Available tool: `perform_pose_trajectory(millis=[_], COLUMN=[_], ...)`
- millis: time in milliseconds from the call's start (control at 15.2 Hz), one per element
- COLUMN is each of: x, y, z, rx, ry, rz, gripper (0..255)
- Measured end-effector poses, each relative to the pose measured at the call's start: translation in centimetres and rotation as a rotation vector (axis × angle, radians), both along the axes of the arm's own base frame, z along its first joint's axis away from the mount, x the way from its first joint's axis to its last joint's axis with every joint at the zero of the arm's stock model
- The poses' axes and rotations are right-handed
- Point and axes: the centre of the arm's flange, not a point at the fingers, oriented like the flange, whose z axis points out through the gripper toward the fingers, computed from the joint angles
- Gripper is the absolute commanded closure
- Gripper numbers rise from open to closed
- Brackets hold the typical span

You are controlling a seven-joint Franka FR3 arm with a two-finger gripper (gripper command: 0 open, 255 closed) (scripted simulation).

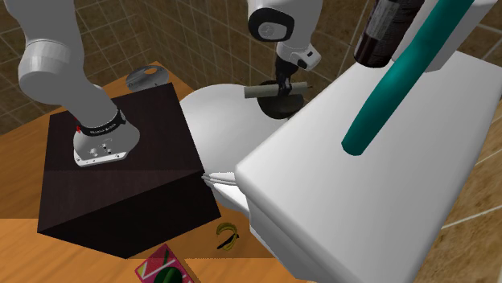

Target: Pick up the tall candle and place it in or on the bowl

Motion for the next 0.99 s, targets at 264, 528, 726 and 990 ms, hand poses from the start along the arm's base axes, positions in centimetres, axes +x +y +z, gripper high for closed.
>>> perform_pose_trajectory(millis=[264, 528, 726, 990], x=[0.0, 0.0, 0.0, 0.4], y=[0.0, 0.0, 0.0, -0.5], z=[0.0, 0.0, 0.0, 3.9], rx=[0.000, 0.000, 0.000, -0.001], ry=[0.000, -0.001, -0.001, -0.002], rz=[0.000, 0.000, 0.000, 0.000], gripper=[255, 0, 0, 0])
